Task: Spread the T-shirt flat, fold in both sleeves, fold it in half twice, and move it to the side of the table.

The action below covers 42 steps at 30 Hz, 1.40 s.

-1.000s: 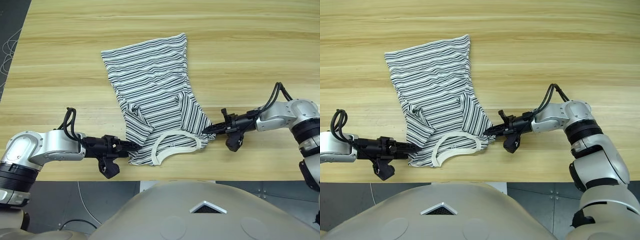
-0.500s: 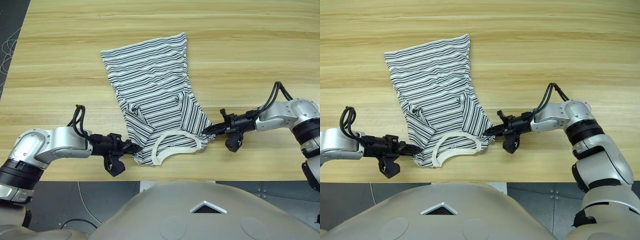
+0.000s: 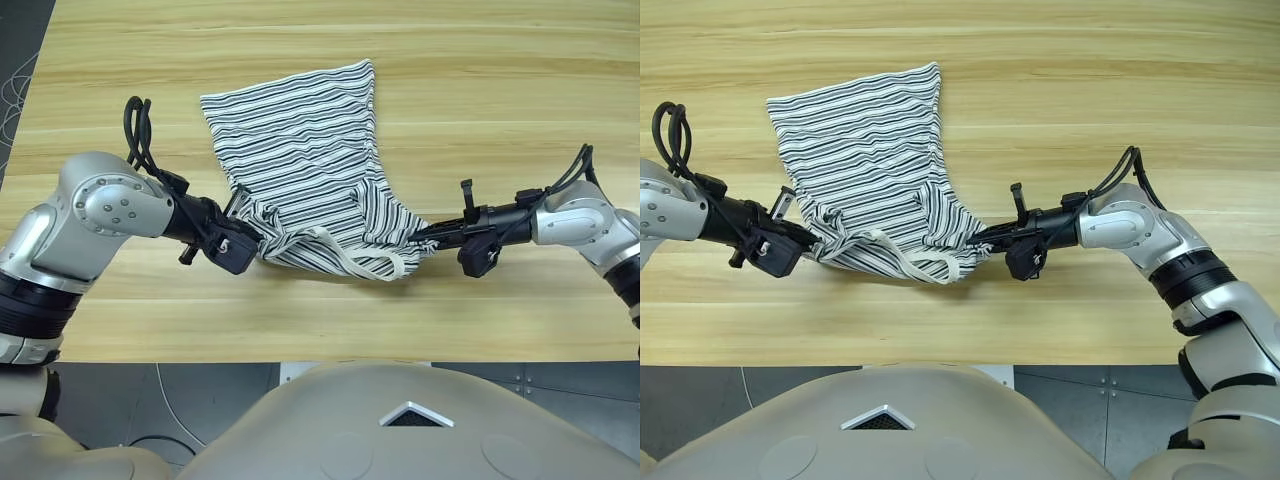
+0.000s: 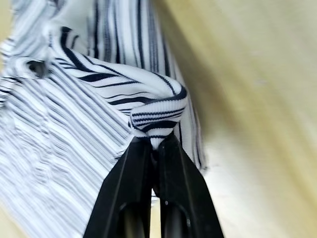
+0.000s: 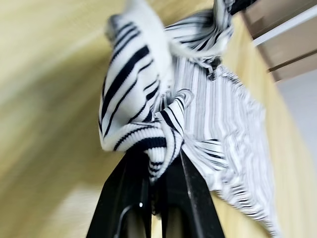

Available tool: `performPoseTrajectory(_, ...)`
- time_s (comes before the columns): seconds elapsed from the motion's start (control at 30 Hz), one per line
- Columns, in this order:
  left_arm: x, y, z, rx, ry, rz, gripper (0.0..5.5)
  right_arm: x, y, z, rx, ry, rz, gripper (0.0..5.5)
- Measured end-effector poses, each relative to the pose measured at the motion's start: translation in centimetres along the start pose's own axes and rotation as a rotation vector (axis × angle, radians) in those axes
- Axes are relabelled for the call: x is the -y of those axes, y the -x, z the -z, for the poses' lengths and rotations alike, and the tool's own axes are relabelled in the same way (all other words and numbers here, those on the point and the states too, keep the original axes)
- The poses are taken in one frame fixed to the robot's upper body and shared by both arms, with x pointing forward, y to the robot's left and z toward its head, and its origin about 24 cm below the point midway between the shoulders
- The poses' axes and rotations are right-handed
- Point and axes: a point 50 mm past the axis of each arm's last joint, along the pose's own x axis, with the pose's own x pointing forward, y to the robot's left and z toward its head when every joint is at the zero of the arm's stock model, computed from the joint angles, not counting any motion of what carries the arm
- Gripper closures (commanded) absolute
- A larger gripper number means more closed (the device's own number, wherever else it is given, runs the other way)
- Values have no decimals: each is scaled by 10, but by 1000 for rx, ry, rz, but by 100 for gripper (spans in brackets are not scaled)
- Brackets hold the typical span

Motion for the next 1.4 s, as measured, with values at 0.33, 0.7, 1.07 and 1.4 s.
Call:
performPoseTrajectory(0.33, 18, 8, -3, 123, -71, 50, 540, -29, 13, -37, 130, -540, -203, 540)
performPoseTrajectory(0.7, 27, 18, -17, 306, -72, -41, 540, -11, 20, -70, 282, -687, -154, 540)
performPoseTrajectory(1.07, -22, 37, 17, 293, 37, -379, 540, 47, 29, -7, 34, -442, 198, 540)
performPoseTrajectory(1.4, -51, 48, 44, 249, 120, -567, 540, 62, 39, 28, -92, -458, 321, 540)
